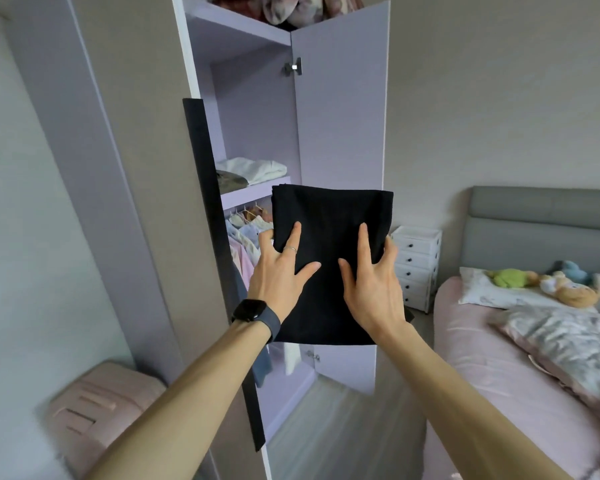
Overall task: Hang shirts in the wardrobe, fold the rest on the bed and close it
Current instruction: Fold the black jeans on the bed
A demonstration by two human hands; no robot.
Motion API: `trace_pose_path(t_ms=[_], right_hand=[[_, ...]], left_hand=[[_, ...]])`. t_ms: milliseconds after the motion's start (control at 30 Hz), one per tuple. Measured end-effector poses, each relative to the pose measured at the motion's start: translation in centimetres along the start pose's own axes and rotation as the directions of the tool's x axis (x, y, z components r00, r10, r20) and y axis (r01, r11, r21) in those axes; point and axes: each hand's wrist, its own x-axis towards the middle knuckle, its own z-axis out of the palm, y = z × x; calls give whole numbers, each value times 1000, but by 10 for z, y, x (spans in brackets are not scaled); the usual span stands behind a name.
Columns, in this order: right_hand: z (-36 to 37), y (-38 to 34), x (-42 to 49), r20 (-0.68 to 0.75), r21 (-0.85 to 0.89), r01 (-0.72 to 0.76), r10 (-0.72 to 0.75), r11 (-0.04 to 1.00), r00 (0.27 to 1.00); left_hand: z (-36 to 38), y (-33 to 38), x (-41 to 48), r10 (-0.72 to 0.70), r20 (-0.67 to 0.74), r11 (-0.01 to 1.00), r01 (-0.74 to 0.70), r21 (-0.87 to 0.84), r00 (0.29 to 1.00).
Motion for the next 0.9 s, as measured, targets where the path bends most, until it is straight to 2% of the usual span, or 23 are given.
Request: trace_pose_path(t_ms=[233, 400, 533, 667, 900], right_hand=[[58, 43, 73, -22, -81, -18, 16, 997, 1000], [120, 86, 141, 22, -95, 13, -11, 995, 1000], [171, 116, 201, 98, -43, 74, -69, 996, 993], [225, 135, 269, 130, 36, 139, -142, 990, 981], [313, 121, 361, 163, 186, 233, -264, 955, 951]], left_hand=[[59, -17, 87, 49, -26, 998, -50, -31, 998], [121, -36, 161, -26, -6, 998, 26, -56, 1000], [163, -54, 217, -109, -32, 993, 108, -41, 994], [185, -75, 282, -193, -65, 980, 196, 43, 979], [190, -132, 367, -246, -180, 945, 277, 175, 952]])
